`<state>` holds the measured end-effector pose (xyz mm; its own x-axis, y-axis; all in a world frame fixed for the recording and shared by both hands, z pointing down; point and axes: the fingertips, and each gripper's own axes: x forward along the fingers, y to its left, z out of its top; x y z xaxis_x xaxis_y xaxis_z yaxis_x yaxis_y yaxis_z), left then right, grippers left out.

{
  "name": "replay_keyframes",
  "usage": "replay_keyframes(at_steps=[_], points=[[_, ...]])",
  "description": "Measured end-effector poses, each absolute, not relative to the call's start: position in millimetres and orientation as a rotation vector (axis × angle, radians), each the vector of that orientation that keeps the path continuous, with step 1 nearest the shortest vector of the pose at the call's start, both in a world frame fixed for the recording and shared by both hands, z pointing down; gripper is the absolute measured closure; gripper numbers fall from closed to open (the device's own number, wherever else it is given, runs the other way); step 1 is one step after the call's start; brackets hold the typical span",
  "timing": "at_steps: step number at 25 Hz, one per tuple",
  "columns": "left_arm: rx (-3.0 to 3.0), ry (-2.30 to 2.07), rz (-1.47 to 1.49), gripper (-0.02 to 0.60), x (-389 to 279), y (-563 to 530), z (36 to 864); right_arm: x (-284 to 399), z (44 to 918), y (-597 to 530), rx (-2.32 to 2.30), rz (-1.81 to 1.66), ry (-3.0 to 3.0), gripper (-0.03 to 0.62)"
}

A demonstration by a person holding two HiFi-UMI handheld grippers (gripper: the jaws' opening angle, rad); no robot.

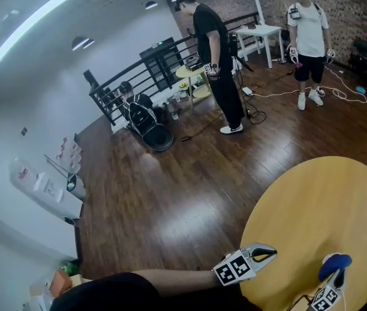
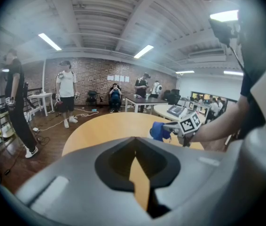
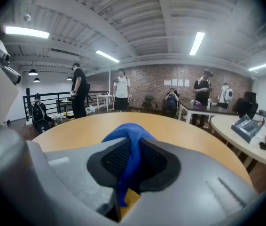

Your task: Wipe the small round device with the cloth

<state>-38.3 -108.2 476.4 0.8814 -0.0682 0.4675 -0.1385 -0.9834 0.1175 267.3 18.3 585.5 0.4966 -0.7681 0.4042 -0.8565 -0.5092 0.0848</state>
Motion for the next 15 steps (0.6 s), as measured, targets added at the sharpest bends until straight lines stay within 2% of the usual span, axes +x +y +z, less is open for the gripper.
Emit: replay_keyframes(at_steps=[3, 15], points=[[2.902, -0.151, 0.711, 0.578, -38, -108, 477, 260, 563, -1, 2.402, 0.357, -1.437, 0.539], [2.891, -0.165, 0.713, 0.578, -41, -113, 482, 270, 602, -12, 2.308, 0.548, -1.387, 0.539]])
